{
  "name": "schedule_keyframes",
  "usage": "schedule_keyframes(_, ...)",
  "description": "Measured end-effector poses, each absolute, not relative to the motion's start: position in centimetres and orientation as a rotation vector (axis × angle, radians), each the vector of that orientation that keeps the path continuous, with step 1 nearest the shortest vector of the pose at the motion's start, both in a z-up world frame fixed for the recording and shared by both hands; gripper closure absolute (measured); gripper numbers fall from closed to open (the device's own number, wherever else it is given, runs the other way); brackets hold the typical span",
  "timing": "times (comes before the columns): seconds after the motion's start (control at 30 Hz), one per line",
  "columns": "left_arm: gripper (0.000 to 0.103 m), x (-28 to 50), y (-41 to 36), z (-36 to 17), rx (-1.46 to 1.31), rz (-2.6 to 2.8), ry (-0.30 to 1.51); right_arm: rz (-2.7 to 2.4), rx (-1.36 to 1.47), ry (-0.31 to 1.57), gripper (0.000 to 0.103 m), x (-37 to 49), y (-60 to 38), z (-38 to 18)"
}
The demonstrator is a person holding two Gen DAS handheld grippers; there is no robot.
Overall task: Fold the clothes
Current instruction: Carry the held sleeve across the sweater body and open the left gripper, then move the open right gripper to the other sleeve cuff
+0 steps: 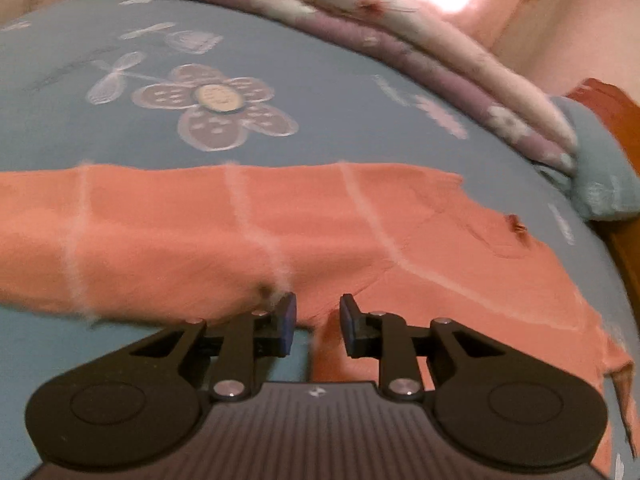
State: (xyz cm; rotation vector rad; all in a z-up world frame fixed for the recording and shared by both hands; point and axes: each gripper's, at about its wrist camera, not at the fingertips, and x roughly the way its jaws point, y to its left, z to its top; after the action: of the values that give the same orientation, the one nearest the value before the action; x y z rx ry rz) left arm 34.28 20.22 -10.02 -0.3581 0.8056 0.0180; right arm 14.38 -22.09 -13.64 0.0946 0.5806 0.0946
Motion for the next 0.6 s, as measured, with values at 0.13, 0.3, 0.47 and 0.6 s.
schedule_keyframes(0.13,0.047,32.0,19.0,-8.6,-0.317,0.059,0.798,0.093,0.078,0.586,0.000,14.5,-21.8,-13.6)
schedule_keyframes(0.3,0.020,28.7,15.7,-6.1,-0.259,0.024,0.721,0.083,0.040,0.608,0.000,14.6,-21.3,-13.5)
schedule_keyframes(0.47,0.013,27.0,10.6,-5.8,-0.192,-0.095,0.694,0.067,0.001,0.669,0.000,15.0,-20.7,-13.0)
schedule_keyframes(0.6,0.013,26.7,8.8,-8.3,-0.121,-0.087,0.734,0.072,-0.018,0.748,0.000,15.6,-20.7,-12.3)
